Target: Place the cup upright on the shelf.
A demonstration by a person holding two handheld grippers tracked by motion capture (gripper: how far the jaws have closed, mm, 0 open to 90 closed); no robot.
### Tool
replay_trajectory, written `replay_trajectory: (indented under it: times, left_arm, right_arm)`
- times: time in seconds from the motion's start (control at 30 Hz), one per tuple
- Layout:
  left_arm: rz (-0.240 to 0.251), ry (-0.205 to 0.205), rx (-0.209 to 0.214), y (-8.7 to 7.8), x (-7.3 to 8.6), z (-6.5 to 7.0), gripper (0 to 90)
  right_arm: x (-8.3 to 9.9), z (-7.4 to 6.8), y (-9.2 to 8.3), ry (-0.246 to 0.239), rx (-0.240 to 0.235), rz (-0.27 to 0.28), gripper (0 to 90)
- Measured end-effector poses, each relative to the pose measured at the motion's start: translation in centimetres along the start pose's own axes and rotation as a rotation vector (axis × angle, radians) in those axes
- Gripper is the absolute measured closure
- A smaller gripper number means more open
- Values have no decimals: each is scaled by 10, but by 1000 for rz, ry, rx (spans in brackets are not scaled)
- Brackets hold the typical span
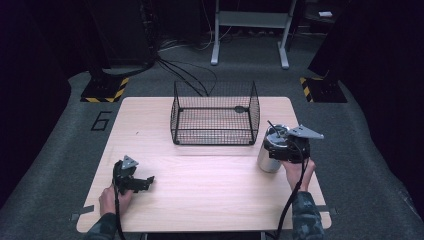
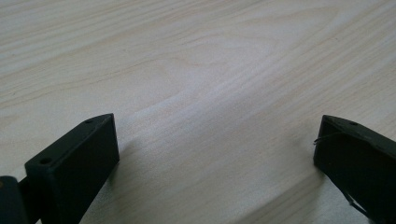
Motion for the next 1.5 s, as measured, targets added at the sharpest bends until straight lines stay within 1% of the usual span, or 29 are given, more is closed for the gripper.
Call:
replay_trajectory:
  times: [0.03,0.07,0.1,0.13,0.17,0.2,0.23,0.27,0.3,0.33,0.4,0.43,0.47,0.5,0.53,0.57,0.6,0.63,0.83,1.0,1.17,1.27,1.33,1.4,1.5]
  left_arm:
    - [0,0,0,0,0,0,0]
    - [-4,5,0,0,0,0,0]
    - [-4,5,0,0,0,0,0]
    - [-8,10,0,-1,0,-1,0]
    - [-8,9,0,-1,0,-1,0]
    - [0,0,0,0,0,0,0]
    - [0,0,0,0,0,0,0]
    - [-3,13,-2,0,0,-1,0]
    - [-8,19,-2,-1,0,-1,0]
    - [-2,9,-2,0,0,-1,0]
    - [0,8,-3,0,0,-1,0]
    - [0,4,-1,0,0,0,0]
    - [-6,8,0,0,0,0,0]
    - [2,-2,0,0,0,0,0]
    - [-8,9,0,-1,0,-1,0]
    - [2,-3,0,0,0,0,0]
    - [0,-1,0,0,0,0,0]
    - [0,-2,0,0,0,0,0]
    - [0,-2,-1,0,0,0,0]
    - [0,-2,-1,0,0,0,0]
    - [-1,-2,-1,0,0,0,0]
    - [0,-2,-1,0,0,0,0]
    - [-2,5,0,0,0,0,0]
    - [-1,-2,-1,0,0,0,0]
    - [-1,3,-2,0,0,0,0]
  right_arm:
    - [-1,0,0,-7,-2,-5,35]
    - [-3,-2,1,-7,-12,-7,35]
    - [-3,-2,1,-7,-12,-7,35]
    - [-6,-5,2,-11,-29,-8,36]
    - [-8,-6,3,-15,-38,-6,35]
    - [-10,-8,4,-26,-47,-11,36]
    - [-10,-8,4,-26,-47,-11,36]
    - [-15,-14,5,-24,-60,-12,36]
    - [-17,-17,6,-28,-68,-14,35]
    - [-20,-20,7,-33,-75,-17,36]
    - [-25,-26,9,-43,-88,-19,36]
    - [-25,-26,9,-43,-88,-19,36]
    - [-29,-32,11,-53,-97,-24,36]
    - [-31,-34,12,-50,-106,-21,36]
    - [-33,-36,12,-49,-112,-20,36]
    - [-35,-39,13,-46,-121,-17,36]
    - [-37,-41,14,-42,-129,-13,36]
    - [-39,-43,15,-48,-134,-15,36]
    - [-47,-51,18,-47,-143,-20,36]
    - [-57,-56,18,-62,-155,-18,36]
    - [-63,-59,18,-63,-160,-16,37]
    - [-67,-60,18,-52,-161,-16,36]
    - [-70,-61,17,-58,-159,-15,36]
    - [-73,-62,16,-61,-160,-12,37]
    - [-77,-62,14,-67,-161,-7,37]
Point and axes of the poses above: each handheld gripper's, and its own axes: y roughly forward along the jaws, x roughly out of its underside, z roughly to its right, the point moved 2 cm from there along y, roughly forward along the jaws, and after that the axes turned 4 degrees about -z, right-handed, at the moved point
